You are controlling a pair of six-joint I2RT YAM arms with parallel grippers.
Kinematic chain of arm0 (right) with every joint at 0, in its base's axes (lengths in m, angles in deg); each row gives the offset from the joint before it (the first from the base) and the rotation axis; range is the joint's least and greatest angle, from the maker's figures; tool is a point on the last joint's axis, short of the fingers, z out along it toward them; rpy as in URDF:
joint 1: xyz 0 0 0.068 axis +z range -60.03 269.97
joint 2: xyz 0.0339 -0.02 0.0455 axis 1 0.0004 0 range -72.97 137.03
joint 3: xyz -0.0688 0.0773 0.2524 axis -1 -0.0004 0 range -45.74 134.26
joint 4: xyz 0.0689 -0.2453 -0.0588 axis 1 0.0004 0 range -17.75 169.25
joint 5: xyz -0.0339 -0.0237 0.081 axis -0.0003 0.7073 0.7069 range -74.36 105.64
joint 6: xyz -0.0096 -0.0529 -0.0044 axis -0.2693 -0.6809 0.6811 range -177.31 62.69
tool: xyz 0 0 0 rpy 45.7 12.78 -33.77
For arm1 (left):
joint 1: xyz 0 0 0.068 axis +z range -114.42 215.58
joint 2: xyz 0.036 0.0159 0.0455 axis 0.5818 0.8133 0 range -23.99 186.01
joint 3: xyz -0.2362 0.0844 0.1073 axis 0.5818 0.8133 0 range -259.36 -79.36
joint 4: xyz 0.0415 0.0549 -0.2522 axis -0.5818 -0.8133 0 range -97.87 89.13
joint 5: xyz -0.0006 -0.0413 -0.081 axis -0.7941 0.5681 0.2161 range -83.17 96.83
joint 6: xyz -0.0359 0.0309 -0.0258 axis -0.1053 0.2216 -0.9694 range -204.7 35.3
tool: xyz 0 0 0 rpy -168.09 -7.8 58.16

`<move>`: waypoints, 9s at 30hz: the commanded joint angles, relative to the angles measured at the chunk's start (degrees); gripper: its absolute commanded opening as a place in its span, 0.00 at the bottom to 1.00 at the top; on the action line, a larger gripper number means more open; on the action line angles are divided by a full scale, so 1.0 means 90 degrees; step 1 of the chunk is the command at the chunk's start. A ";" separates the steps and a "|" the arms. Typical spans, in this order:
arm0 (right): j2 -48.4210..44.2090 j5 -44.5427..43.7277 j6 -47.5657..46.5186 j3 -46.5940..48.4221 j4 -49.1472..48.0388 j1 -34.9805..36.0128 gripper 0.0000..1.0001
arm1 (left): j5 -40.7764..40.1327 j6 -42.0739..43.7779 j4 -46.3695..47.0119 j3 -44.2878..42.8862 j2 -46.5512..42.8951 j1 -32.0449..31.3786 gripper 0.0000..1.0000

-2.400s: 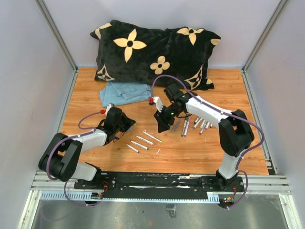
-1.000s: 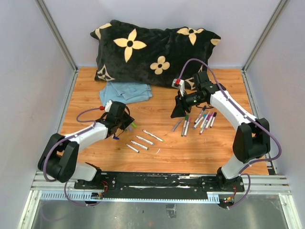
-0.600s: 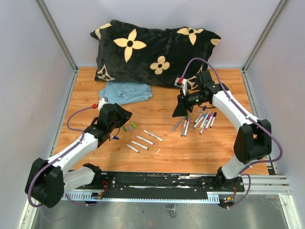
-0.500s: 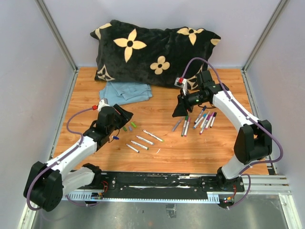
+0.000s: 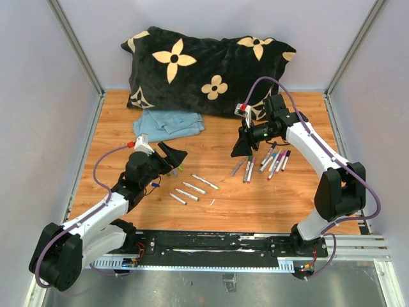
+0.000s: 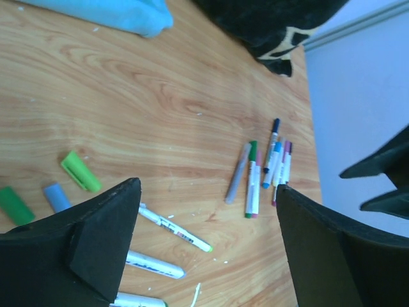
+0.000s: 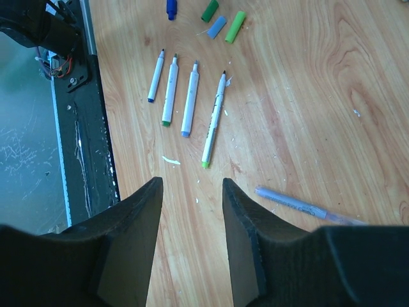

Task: Open the pen caps
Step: Pick up the pen from the center of the board.

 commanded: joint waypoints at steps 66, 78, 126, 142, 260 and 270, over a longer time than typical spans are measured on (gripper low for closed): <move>-0.0243 0.0262 -0.0017 -0.0100 0.0100 -0.0650 0.45 | -0.0601 0.2039 0.0935 -0.1659 0.3131 -0.3185 0.92; -0.0252 0.0258 -0.0008 -0.0098 0.0086 -0.0682 0.45 | -0.0776 0.2069 0.0591 -0.1906 0.3358 -0.3204 0.90; -0.0492 0.0047 0.0434 -0.0293 -0.0281 -0.1374 0.45 | -0.1470 0.2935 -0.2137 -0.5483 0.6598 -0.3214 0.31; -0.0487 0.0125 0.0463 -0.0341 -0.0330 -0.1368 0.45 | -0.2670 0.3015 -0.2812 -0.4670 0.5641 -0.3214 0.11; -0.1318 0.1912 0.3090 -0.2436 -0.4445 0.0380 0.03 | 0.1655 0.0872 0.4813 0.0668 0.0465 -0.2061 0.99; -0.1233 0.2104 0.3091 -0.2427 -0.4442 0.0389 0.04 | 0.1604 0.0847 0.4237 0.0278 0.0619 -0.1855 0.99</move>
